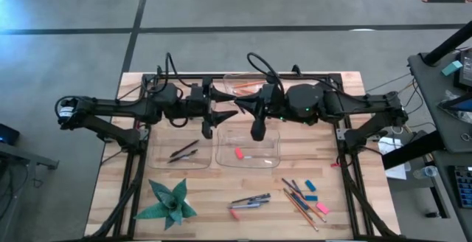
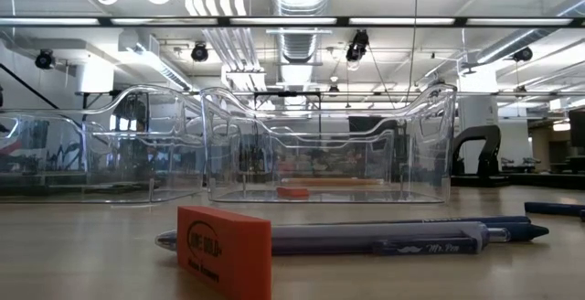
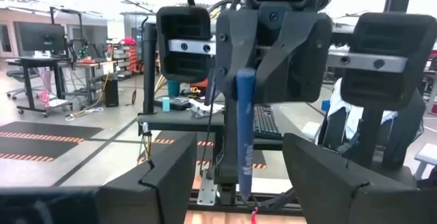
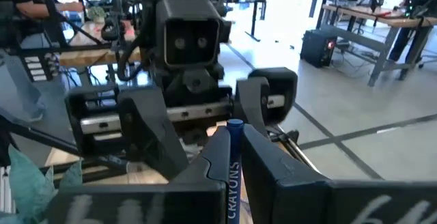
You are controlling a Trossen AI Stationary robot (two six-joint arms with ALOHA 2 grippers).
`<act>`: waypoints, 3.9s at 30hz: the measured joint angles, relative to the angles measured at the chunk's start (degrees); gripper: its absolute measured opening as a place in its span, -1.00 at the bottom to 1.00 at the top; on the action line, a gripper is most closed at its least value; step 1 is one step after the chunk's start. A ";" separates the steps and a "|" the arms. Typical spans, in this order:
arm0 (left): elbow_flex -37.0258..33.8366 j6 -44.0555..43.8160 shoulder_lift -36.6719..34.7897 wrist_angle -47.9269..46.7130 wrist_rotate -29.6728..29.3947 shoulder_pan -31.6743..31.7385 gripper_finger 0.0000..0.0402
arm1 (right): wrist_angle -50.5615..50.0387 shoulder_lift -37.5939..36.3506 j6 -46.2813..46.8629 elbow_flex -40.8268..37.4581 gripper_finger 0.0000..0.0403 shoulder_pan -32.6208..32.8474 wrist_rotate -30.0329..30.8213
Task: Sort crayons/erasers/pens/pencils in bins
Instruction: Put the blue crayon into the top left transparent bin
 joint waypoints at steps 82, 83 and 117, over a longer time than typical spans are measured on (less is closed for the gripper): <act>-11.19 -18.41 -1.36 -62.44 -12.73 23.30 -0.91 | -61.67 -4.94 56.48 -17.28 -0.35 11.33 -10.20; -12.27 -18.95 -1.15 -62.38 -12.62 23.81 -0.91 | -60.30 -4.94 56.90 -18.65 -0.36 11.95 -10.62; -19.66 -21.44 4.63 -58.24 -12.64 26.25 -0.68 | -25.86 -4.94 89.40 -45.73 -0.29 23.38 -20.32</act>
